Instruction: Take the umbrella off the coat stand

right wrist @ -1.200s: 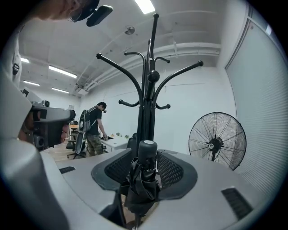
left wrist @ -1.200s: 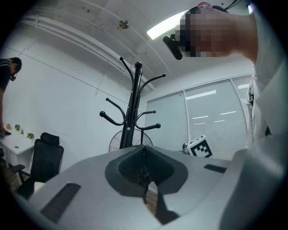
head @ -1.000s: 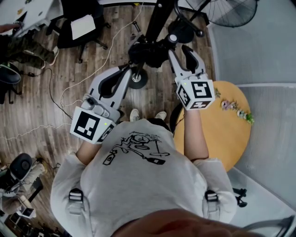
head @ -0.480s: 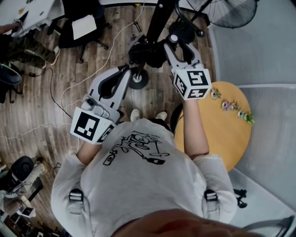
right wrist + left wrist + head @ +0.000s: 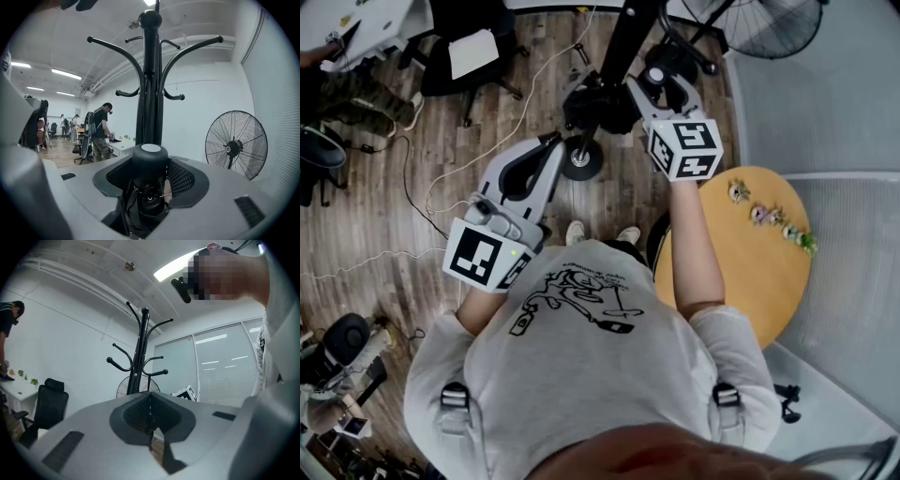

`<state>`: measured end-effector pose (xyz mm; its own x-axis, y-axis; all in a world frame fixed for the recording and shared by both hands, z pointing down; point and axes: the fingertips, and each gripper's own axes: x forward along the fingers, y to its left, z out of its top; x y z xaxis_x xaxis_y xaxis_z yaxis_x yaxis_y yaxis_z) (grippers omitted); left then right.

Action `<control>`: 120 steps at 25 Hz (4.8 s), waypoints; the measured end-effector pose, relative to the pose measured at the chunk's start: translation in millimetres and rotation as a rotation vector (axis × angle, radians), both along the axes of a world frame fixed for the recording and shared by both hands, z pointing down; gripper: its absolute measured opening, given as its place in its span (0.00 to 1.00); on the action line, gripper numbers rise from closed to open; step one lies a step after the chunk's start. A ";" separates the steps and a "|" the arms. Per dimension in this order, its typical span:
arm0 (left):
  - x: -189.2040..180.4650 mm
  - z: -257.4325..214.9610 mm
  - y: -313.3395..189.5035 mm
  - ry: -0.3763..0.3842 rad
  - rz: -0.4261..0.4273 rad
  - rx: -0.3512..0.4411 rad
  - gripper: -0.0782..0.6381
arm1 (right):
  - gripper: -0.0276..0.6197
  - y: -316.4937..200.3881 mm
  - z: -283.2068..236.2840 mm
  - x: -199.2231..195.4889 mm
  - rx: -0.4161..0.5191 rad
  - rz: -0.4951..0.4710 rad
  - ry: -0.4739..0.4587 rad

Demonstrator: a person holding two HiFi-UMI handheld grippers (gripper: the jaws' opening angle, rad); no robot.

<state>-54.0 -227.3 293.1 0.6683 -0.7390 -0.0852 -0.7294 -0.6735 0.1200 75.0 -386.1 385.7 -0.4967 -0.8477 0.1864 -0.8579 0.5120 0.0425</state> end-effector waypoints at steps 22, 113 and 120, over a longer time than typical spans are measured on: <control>-2.9 -0.8 0.4 0.003 -0.002 0.001 0.12 | 0.38 -0.3 -11.0 -0.6 0.021 0.002 -0.025; 14.2 -8.5 23.1 0.006 0.049 0.024 0.12 | 0.38 84.3 -107.0 49.7 0.143 0.093 -0.047; 12.7 -11.3 25.2 0.006 0.047 0.026 0.12 | 0.37 84.4 -124.1 50.2 0.175 0.095 -0.052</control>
